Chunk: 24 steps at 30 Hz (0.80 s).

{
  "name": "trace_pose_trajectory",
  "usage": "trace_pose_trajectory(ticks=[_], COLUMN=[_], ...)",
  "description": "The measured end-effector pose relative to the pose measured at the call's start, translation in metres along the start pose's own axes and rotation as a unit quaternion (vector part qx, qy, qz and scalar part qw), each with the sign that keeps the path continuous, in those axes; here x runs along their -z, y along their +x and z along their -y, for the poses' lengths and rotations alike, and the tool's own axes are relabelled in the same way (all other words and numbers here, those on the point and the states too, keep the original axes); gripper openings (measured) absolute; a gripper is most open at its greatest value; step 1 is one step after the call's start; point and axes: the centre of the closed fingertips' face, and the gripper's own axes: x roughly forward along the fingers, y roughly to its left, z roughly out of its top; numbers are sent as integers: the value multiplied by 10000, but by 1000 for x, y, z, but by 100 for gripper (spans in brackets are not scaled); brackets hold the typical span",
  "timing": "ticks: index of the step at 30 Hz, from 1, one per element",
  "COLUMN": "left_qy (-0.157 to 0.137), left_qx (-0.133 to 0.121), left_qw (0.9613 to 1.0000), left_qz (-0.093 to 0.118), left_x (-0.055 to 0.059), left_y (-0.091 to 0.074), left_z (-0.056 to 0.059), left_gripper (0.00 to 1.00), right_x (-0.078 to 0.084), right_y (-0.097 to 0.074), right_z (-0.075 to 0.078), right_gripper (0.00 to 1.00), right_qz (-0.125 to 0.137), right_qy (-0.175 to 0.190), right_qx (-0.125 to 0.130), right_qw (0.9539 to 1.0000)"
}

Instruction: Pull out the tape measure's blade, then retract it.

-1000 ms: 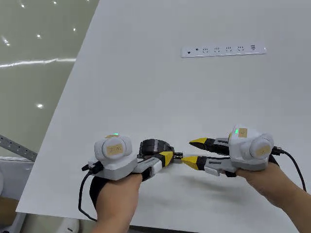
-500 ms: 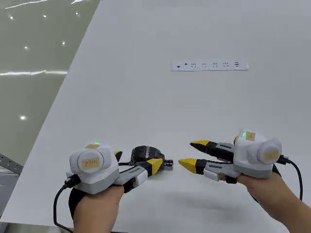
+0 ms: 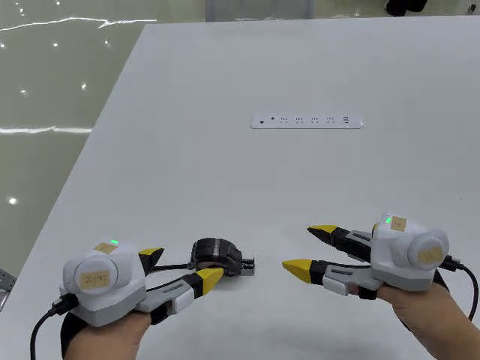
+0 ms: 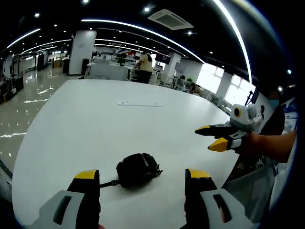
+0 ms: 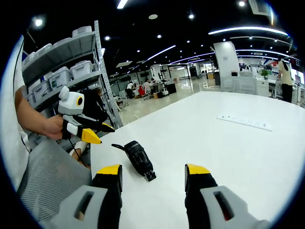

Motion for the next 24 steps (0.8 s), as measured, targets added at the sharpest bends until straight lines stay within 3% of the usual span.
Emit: trace_pose_trajectory(ticks=[9, 19, 24], left_qy=[245, 361, 481], left_qx=[86, 291, 247], left_qw=[9997, 9988, 9982], left_qz=[-46, -164, -270], left_x=[6, 17, 25], left_y=[-18, -29, -34], left_z=[-11, -10, -14], left_gripper=[72, 77, 79], right_x=[11, 20, 27], right_y=[-25, -47, -55], right_z=[8, 15, 15], right_gripper=[62, 68, 71], right_qz=[-201, -364, -487], right_qy=[-70, -71, -70], right_qx=[329, 577, 623], right_qw=[9992, 9976, 9968])
